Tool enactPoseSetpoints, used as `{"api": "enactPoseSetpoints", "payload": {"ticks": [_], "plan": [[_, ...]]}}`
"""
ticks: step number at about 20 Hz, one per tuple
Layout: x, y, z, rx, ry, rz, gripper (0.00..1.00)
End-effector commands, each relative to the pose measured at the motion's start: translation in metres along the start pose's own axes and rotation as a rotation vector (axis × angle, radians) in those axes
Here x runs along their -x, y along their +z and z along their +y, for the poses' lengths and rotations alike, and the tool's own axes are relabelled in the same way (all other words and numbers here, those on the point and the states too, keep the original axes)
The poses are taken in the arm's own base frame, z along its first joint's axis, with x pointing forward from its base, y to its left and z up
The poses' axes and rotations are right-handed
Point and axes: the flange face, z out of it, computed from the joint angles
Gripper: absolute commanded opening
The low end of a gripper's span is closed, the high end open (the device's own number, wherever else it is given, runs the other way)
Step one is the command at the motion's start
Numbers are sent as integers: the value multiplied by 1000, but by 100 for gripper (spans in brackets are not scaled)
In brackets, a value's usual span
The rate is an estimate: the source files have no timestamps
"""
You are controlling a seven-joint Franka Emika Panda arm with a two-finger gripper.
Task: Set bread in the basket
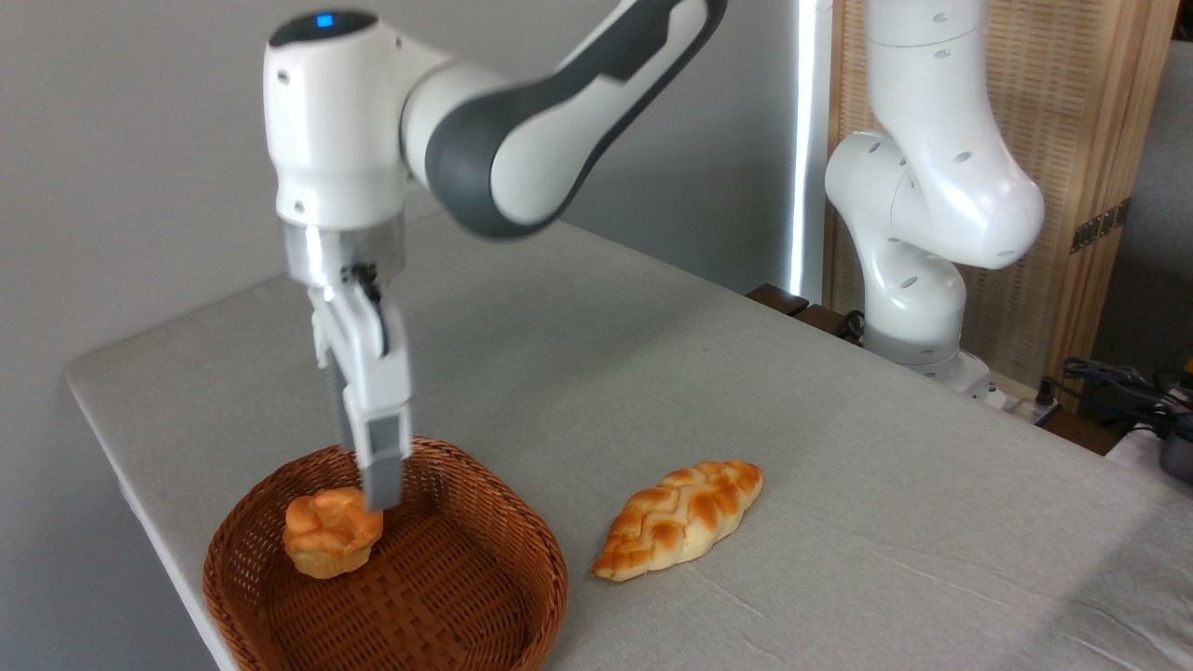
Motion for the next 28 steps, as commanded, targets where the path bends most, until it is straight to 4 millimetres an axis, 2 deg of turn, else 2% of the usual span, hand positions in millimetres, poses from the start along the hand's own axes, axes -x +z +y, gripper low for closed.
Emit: {"api": "enactPoseSetpoints", "payload": {"ticks": [1,4,7,8,12,14,22,28], "plan": [[27,-66,13,63,-66,-63,100],[44,-101,33,97,-163,-123,100],[62,-120,45,86,-157,-235,100],[65,-122,45,83,-159,-242,100],[85,-145,20,67,-208,-190,100],[89,-153,12,67,-219,-162,100],[64,-145,19,61,-180,-148,100],[60,-142,20,61,-172,-148,100]]}}
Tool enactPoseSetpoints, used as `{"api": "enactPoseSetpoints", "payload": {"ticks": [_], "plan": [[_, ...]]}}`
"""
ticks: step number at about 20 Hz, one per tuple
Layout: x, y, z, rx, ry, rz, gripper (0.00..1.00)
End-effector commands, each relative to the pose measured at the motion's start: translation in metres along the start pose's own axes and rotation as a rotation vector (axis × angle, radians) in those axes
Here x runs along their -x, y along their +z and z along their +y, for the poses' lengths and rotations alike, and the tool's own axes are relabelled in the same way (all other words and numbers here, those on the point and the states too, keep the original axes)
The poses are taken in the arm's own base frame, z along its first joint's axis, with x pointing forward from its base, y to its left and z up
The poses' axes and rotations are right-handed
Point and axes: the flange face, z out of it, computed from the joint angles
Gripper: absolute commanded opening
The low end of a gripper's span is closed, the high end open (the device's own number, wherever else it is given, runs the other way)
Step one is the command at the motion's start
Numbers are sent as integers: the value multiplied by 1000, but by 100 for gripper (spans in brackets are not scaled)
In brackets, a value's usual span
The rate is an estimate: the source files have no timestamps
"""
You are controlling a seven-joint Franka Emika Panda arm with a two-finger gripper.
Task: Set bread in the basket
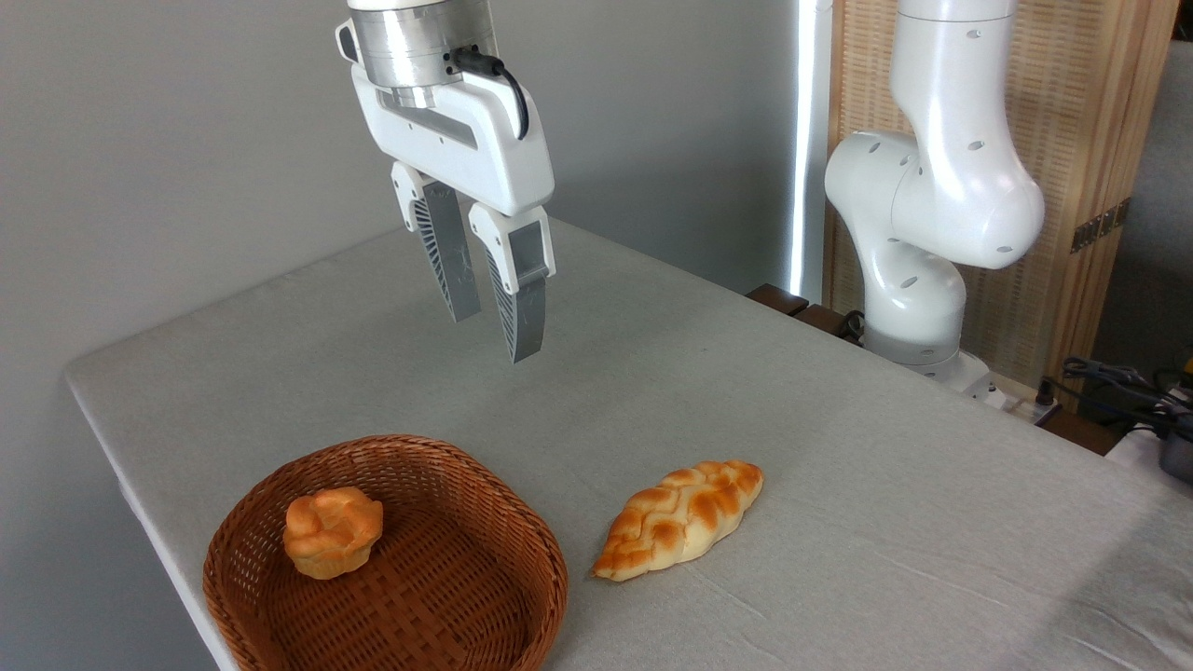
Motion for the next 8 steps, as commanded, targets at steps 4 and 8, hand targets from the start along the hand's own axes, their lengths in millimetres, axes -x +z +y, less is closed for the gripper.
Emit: {"api": "enactPoseSetpoints", "payload": {"ticks": [4,8], "plan": [[-6,-4,0,-3,4,18,100],[-8,-4,3,-6,12,15,100]]}}
